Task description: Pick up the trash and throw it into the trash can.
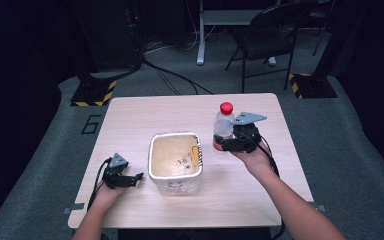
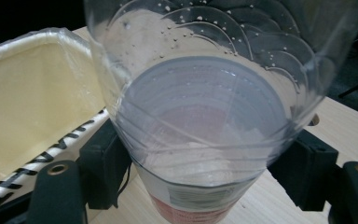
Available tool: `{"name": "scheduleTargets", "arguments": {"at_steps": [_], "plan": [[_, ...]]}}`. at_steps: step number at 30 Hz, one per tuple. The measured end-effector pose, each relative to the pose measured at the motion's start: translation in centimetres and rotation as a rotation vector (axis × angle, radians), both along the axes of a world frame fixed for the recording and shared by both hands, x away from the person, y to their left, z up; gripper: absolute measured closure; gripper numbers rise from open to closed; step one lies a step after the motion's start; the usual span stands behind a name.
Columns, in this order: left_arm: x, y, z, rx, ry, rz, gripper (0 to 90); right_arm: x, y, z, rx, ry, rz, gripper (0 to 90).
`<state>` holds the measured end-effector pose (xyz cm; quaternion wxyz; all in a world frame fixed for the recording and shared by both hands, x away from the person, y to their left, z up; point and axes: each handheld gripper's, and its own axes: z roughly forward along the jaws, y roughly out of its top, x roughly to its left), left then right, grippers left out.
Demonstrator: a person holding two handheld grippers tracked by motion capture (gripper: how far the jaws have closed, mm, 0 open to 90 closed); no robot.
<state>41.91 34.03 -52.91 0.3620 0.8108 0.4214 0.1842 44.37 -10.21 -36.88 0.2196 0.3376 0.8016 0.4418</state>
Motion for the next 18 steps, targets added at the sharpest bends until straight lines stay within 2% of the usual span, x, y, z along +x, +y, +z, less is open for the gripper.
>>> {"name": "scheduleTargets", "arguments": {"at_steps": [18], "plan": [[0.0,0.0,0.0,0.0,0.0,0.002,15.9,-1.0,0.9,3.0,-0.013,-0.032,0.069,26.6]]}}
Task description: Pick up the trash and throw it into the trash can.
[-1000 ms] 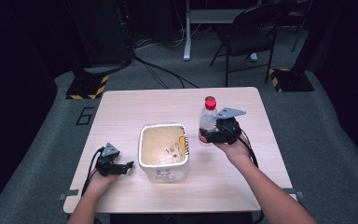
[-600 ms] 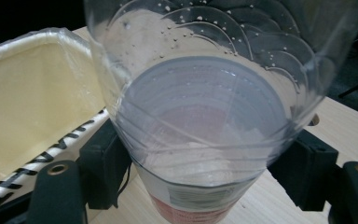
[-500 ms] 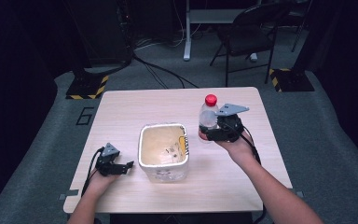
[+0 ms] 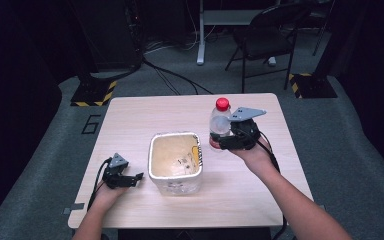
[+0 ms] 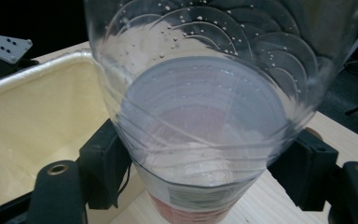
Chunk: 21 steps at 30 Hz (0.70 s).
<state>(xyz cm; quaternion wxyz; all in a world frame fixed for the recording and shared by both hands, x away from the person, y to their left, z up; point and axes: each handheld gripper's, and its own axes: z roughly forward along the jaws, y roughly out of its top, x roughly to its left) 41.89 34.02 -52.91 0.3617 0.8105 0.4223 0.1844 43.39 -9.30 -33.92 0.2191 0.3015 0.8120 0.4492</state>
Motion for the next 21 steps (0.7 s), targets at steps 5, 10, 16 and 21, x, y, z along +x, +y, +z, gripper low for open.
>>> {"name": "scheduleTargets", "arguments": {"at_steps": [5,10,16,21], "plan": [[0.0,0.0,0.0,-0.001,0.0,0.0,15.9,-0.5,0.3,0.9,0.004,-0.013,0.022,26.6],[0.0,0.0,0.0,0.0,0.0,0.001,15.9,-1.0,0.4,1.9,0.012,-0.025,0.038,26.6],[0.0,0.0,0.0,0.0,0.0,0.001,15.9,-1.4,0.7,2.9,0.022,-0.035,0.056,26.6],[0.0,0.0,0.0,0.0,0.0,0.0,15.9,-2.0,1.5,3.5,0.029,-0.034,0.088,26.6]]}}
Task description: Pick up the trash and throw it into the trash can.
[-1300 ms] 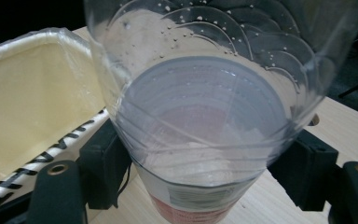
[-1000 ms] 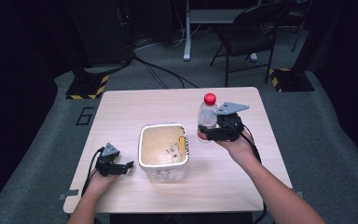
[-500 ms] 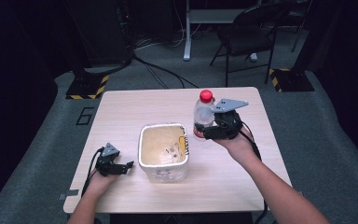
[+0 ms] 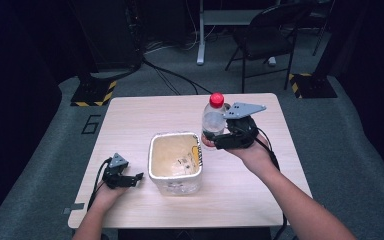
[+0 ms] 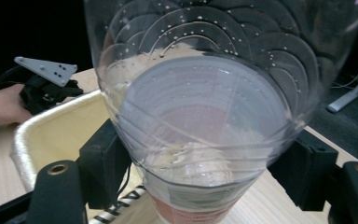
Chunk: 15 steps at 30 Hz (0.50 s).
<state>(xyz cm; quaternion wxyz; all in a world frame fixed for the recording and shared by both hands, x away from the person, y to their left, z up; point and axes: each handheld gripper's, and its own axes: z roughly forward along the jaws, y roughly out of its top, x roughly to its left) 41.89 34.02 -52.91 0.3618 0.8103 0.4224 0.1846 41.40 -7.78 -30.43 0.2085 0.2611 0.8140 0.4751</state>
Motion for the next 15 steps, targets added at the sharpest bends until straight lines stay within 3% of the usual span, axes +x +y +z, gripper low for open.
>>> {"name": "scheduleTargets", "arguments": {"at_steps": [15], "plan": [[0.0,0.0,0.0,0.0,0.0,0.0,15.9,-1.0,2.9,0.2,-0.01,-0.002,0.08,26.6]]}}
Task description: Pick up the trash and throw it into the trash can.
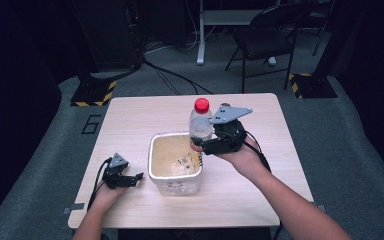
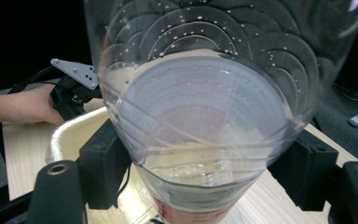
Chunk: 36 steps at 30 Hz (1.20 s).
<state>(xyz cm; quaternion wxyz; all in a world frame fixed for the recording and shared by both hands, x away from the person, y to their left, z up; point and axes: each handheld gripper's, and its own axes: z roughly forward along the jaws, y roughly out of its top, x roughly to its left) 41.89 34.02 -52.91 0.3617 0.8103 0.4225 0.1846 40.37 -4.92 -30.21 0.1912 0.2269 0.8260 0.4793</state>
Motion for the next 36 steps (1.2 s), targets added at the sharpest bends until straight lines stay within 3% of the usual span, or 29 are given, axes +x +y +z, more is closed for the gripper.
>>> {"name": "scheduleTargets", "arguments": {"at_steps": [16,36], "plan": [[0.0,0.0,0.0,0.0,0.0,0.0,15.9,-0.8,3.1,-1.7,-0.023,0.012,0.082,26.5],[0.0,0.0,0.0,0.001,0.0,0.0,15.9,-0.6,4.4,-6.0,-0.065,0.04,0.082,26.5]]}}
